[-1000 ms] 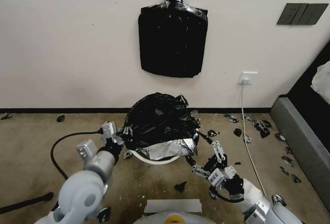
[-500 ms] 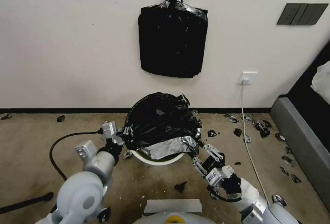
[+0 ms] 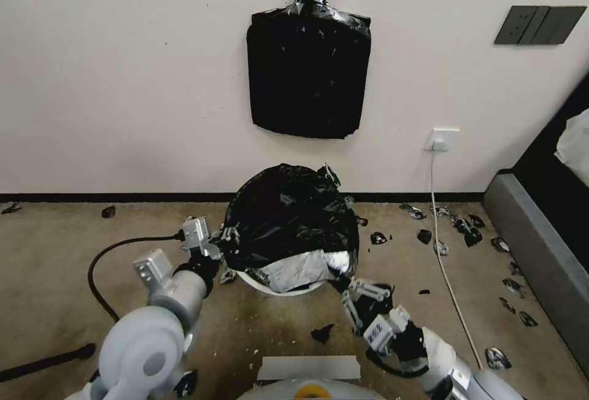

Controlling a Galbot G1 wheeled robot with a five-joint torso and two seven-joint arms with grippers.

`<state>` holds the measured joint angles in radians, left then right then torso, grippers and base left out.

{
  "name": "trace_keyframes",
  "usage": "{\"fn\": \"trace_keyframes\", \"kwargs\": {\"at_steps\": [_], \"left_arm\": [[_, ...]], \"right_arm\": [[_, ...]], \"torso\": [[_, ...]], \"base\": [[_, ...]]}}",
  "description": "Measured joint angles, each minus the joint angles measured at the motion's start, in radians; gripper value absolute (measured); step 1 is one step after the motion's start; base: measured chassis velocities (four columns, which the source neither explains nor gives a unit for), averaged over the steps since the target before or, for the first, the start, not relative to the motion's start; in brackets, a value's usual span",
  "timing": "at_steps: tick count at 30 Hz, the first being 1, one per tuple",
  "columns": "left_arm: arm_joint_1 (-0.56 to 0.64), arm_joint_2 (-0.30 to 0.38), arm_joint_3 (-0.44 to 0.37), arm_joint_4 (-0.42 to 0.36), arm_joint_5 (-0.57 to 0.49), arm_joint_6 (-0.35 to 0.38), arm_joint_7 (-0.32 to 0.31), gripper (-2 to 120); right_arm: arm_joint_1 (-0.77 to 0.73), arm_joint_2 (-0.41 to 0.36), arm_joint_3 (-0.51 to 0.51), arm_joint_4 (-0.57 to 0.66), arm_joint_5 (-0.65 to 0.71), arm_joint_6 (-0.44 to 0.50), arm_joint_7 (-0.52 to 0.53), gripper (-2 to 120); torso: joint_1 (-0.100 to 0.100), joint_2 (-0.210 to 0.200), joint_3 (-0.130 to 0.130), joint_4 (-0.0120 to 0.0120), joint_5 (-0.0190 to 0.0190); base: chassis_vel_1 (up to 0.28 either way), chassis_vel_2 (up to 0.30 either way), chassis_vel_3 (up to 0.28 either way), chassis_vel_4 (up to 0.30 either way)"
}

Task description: Place a trash bag onto the trash bin.

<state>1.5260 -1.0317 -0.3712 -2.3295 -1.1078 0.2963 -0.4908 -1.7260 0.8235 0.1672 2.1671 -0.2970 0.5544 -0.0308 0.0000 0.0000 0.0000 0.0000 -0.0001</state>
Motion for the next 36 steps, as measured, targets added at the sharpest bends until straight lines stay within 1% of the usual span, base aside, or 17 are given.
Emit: {"fn": "trace_keyframes", "kwargs": {"at_steps": [2,3,5,6,7,9,11,14,16,18,20,22,27,36], "left_arm": [[-0.006,0.001,-0.003,0.0,-0.036,0.01,-0.022,4],[-0.006,0.001,-0.003,0.0,-0.036,0.01,-0.022,4],[-0.005,-0.001,-0.005,-0.008,-0.069,0.017,-0.04,4],[-0.002,-0.004,-0.005,-0.018,-0.083,0.021,-0.05,4],[-0.002,-0.004,-0.005,-0.018,-0.083,0.021,-0.05,4],[0.009,-0.014,-0.001,-0.032,-0.092,0.023,-0.067,4],[0.014,-0.017,-0.001,-0.037,-0.094,0.023,-0.071,4],[0.041,-0.029,-0.002,-0.054,-0.096,0.028,-0.078,4],[0.046,-0.031,-0.002,-0.057,-0.096,0.03,-0.079,4],[0.055,-0.042,-0.002,-0.067,-0.094,0.045,-0.093,4],[0.055,-0.042,-0.002,-0.067,-0.094,0.045,-0.093,4],[0.067,-0.053,0.002,-0.069,-0.089,0.059,-0.104,4],[0.072,-0.059,0.004,-0.069,-0.088,0.065,-0.106,4],[0.074,-0.065,0.003,-0.071,-0.088,0.065,-0.105,4]], "right_arm": [[0.002,-0.005,0.004,-0.016,-0.007,0.035,-0.092,0],[0.002,-0.005,0.004,-0.016,-0.007,0.035,-0.092,0],[0.019,-0.001,0.017,-0.047,-0.035,0.05,-0.158,0],[0.041,0.0,0.012,-0.08,-0.06,0.052,-0.179,0],[0.041,0.0,0.012,-0.08,-0.06,0.052,-0.179,0],[0.091,0.007,-0.003,-0.147,-0.076,0.051,-0.185,0],[0.108,0.01,-0.006,-0.167,-0.077,0.051,-0.185,0],[0.164,0.028,-0.007,-0.249,-0.126,0.038,-0.164,0],[0.172,0.032,-0.006,-0.264,-0.135,0.034,-0.161,0],[0.188,0.038,-0.009,-0.3,-0.14,0.015,-0.156,0],[0.188,0.038,-0.009,-0.3,-0.14,0.015,-0.156,0],[0.191,0.038,-0.012,-0.324,-0.125,-0.015,-0.169,0],[0.171,0.03,-0.014,-0.339,-0.1,-0.06,-0.187,0],[0.17,0.032,-0.02,-0.357,-0.096,-0.07,-0.201,0]], "torso": [[0.0,0.0,0.0,0.0,0.0001],[0.0,0.0,0.0,0.0,0.0001],[0.0,0.0,0.0,0.0,0.0],[0.0,0.0,0.0,0.0,0.0001],[0.0,0.0,0.0,0.0,0.0001],[0.0,0.0,0.0,0.0,0.0003],[0.0,0.0,0.0,0.0,0.0003],[0.0,0.0,0.0,0.0001,0.0003],[0.0,0.0,0.0,0.0001,0.0004],[0.0,0.0,0.0,0.0001,0.0002],[0.0,0.0,0.0,0.0001,0.0002],[0.0,0.0,0.0,0.0001,0.0002],[0.0,0.0,0.0,-0.0001,0.0002],[0.0,0.0,0.0,0.0,0.0002]], "base": [[0.0,0.0,0.0,0.0],[0.0,0.0,0.0,0.0],[0.0,0.0,0.0,0.0],[0.0,0.0,0.0,0.0],[0.0,0.0,0.0,0.0],[0.0,0.0,0.0,0.0],[0.0,0.0,0.0,0.0],[0.0,0.0,0.0,0.0],[0.0,0.0,0.0,0.0],[0.0,0.0,0.0,0.0],[0.0,0.0,0.0,0.0],[0.0,0.0,0.0,0.0],[0.0,0.0,0.0,0.0],[0.0,0.0,0.0,0.0]]}}
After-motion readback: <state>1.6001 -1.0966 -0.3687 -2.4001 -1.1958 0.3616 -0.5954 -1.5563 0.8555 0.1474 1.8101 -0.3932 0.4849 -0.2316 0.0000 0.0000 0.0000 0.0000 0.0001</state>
